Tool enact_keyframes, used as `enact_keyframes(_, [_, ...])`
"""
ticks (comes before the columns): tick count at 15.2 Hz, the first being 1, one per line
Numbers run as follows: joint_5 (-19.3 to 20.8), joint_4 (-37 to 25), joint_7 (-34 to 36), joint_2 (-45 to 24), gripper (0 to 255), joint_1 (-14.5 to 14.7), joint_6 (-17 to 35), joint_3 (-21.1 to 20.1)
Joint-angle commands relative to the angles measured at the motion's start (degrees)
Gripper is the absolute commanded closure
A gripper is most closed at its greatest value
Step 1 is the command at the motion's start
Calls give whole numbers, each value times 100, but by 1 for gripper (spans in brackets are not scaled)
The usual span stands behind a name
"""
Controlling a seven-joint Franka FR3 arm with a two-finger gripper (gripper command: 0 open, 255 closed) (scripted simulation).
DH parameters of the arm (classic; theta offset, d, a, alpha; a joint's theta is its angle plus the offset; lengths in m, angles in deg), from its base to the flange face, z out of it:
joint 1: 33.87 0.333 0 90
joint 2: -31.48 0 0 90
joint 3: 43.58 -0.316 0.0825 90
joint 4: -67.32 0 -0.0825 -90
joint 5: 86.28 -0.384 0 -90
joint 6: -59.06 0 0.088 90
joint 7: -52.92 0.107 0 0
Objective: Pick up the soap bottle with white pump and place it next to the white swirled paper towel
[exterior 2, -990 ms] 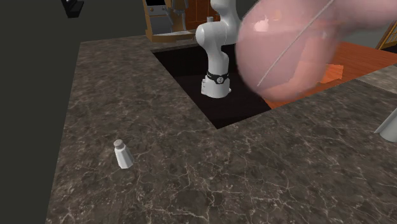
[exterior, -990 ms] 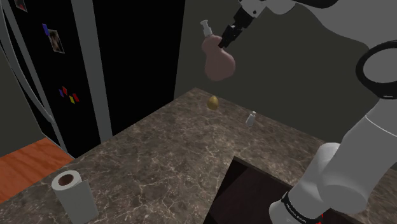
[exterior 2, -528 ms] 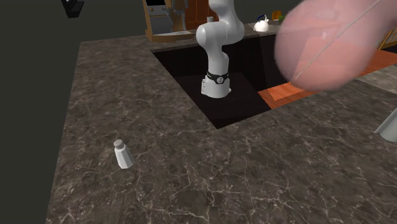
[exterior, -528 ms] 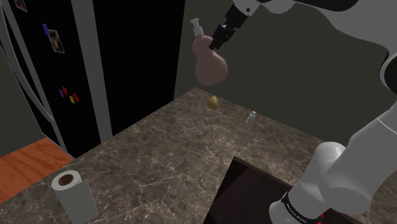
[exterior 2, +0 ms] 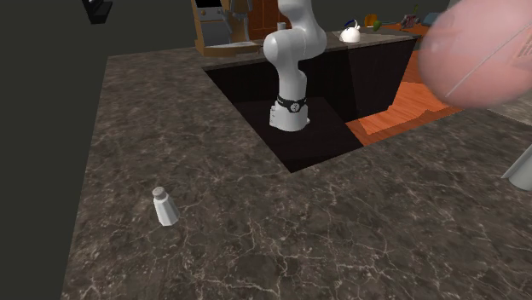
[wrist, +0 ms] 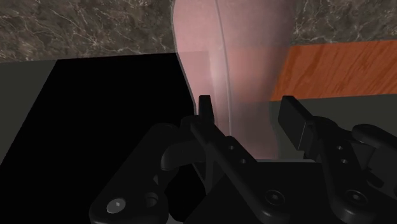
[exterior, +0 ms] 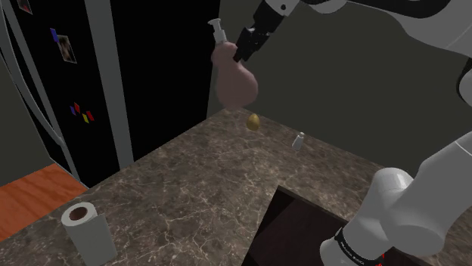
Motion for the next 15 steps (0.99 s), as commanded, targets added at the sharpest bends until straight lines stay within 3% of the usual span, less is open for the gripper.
enact_keyframes(1, [85, 13, 318, -1, 255, 94, 36, -199])
enact_keyframes(15, [692, -578, 2360, -544, 255, 748, -71, -1464])
